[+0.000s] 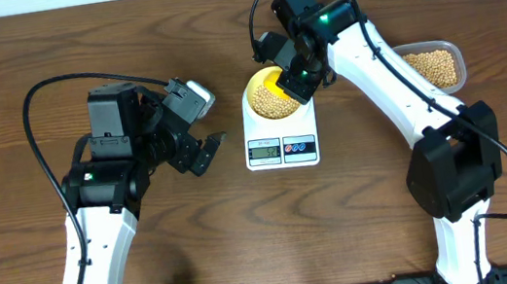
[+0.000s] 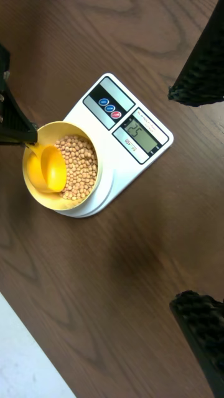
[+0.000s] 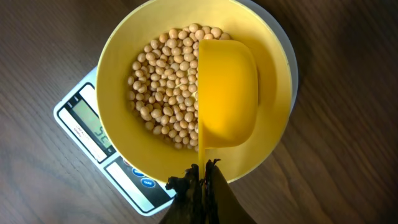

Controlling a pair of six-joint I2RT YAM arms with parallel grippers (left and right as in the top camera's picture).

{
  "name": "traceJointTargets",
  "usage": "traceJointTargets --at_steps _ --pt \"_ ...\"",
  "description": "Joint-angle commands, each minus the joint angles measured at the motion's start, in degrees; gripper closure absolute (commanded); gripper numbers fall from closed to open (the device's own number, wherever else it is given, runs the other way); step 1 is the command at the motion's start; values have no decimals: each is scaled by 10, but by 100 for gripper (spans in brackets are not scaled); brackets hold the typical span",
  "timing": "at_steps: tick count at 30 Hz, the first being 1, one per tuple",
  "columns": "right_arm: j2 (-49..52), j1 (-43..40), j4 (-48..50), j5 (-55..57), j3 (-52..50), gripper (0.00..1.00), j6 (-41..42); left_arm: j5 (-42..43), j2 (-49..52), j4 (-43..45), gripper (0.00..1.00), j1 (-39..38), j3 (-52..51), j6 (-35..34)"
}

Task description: Scoop item into bowl and weigh 50g on scale

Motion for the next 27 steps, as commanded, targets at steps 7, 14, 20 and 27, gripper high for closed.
traceJointTargets --at_steps 7,14,20,27 --pt "14 18 1 0 -3 99 -17 -4 -3 2 3 3 -7 -7" --pt "14 29 0 0 -3 99 -23 -4 -3 2 3 3 -7 -7" --pt "14 32 -2 0 -3 99 -23 -4 -3 2 3 3 -7 -7" --pt "14 29 -3 -39 -3 99 -21 -4 -3 2 3 3 -7 -7"
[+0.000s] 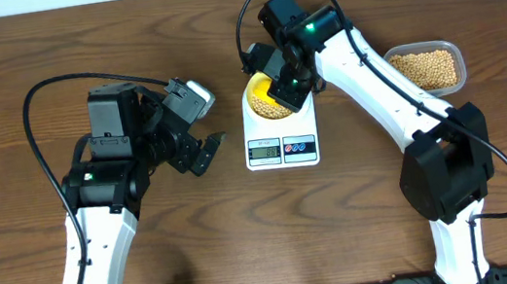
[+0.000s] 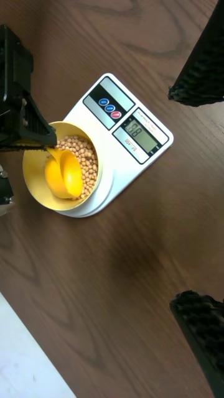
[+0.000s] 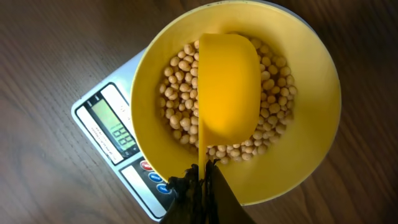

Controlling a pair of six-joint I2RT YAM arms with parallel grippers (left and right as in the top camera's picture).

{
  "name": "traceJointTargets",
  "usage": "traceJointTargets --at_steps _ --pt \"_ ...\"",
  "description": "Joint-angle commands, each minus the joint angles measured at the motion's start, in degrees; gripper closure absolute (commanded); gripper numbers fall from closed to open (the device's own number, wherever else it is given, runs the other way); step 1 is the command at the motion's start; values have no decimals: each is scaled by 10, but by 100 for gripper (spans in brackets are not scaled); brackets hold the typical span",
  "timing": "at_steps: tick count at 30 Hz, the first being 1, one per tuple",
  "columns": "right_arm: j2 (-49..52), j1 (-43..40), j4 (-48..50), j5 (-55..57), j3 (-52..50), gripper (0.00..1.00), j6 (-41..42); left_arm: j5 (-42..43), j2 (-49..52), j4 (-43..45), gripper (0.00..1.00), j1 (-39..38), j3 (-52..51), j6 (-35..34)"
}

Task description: Scoop item into bowl and weigh 50g on scale

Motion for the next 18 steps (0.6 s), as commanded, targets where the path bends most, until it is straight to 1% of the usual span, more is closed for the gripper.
traceJointTargets --at_steps 1,6,11,14,18 --pt "7 1 -3 -42 -3 99 -6 -4 -3 2 3 3 -7 -7" --pt "7 -3 -5 -69 -3 99 -6 -4 -3 2 3 3 -7 -7" --pt "7 -8 -5 -72 -3 99 -6 -4 -3 2 3 3 -7 -7" --pt "7 -16 -5 -80 -2 99 7 -4 -3 2 3 3 -7 -7" --pt "7 -37 -10 -151 -1 99 10 -4 -3 2 3 3 -7 -7"
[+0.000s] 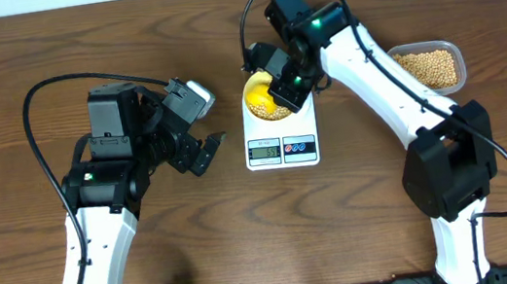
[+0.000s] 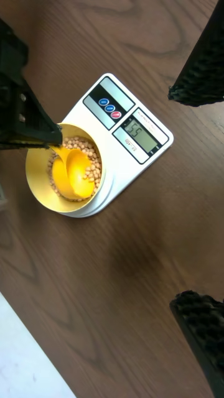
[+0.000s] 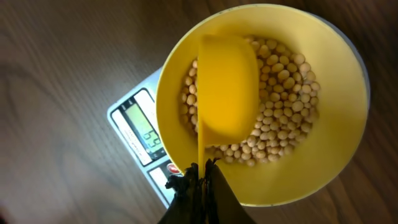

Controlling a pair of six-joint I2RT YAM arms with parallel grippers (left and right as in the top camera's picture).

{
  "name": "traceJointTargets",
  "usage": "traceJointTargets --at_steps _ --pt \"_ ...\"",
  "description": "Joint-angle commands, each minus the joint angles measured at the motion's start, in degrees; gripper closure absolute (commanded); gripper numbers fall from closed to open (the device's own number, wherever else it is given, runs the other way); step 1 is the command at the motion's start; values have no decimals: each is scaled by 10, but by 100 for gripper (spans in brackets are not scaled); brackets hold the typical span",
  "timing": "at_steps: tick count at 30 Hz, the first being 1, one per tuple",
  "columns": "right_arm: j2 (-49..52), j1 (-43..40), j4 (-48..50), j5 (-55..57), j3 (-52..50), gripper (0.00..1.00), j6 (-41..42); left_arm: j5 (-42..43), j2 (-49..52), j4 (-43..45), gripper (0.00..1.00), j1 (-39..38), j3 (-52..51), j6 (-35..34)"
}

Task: Scoop item into bowl and weigh 50g on scale
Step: 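Lift the scoop out of the bowl and carry it to the tub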

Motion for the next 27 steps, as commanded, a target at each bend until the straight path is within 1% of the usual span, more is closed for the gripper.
traceJointTargets --at_steps 1,8,15,23,27 --pt "7 -24 -2 -85 0 99 11 -4 -3 2 3 3 -7 -7" --pt "7 -70 -9 -228 9 99 18 -4 -3 2 3 3 -7 -7" --pt "7 -121 -21 -330 10 99 17 -4 -3 2 3 3 -7 -7" --pt "6 -162 -24 -395 10 99 18 -4 -3 2 3 3 -7 -7" --pt "2 -178 -29 -408 14 99 18 -4 -3 2 3 3 -7 -7"
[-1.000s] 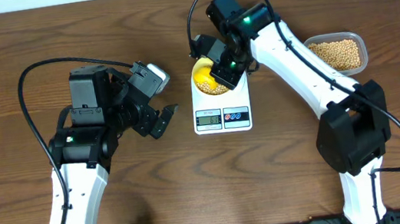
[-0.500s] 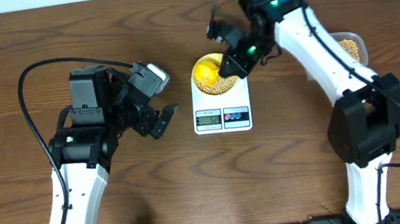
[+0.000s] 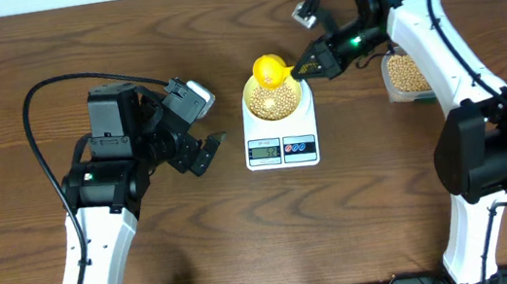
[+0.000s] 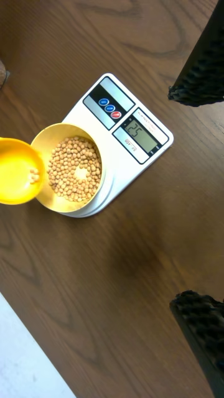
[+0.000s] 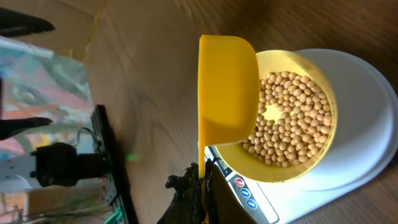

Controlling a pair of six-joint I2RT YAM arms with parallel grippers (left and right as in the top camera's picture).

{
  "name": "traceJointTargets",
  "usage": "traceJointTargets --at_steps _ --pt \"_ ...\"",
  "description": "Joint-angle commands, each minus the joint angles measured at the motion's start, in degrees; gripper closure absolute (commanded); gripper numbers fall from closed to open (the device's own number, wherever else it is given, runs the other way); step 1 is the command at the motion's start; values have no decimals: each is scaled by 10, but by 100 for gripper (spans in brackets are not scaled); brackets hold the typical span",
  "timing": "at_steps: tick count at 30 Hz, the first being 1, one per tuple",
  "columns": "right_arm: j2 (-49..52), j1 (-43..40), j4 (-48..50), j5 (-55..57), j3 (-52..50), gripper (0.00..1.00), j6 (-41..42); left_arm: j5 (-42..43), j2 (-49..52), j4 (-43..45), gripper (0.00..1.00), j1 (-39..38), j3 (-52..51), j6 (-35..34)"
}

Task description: Scoop item into bowl and weigh 50g on scale

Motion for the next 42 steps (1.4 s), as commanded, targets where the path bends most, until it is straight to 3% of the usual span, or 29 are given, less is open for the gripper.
traceJointTargets --at_steps 1,13,27,36,42 --pt "-1 -16 -4 -46 14 99 3 -4 -3 2 3 3 -7 -7" --pt "-63 -74 -4 -43 14 99 3 -4 -3 2 3 3 -7 -7" --pt "-115 -220 -50 -13 14 99 29 -4 -3 2 3 3 -7 -7" --pt "-115 -255 -100 319 13 99 82 -4 -3 2 3 3 -7 -7" --pt "-115 -228 -101 424 6 99 83 -4 -3 2 3 3 -7 -7"
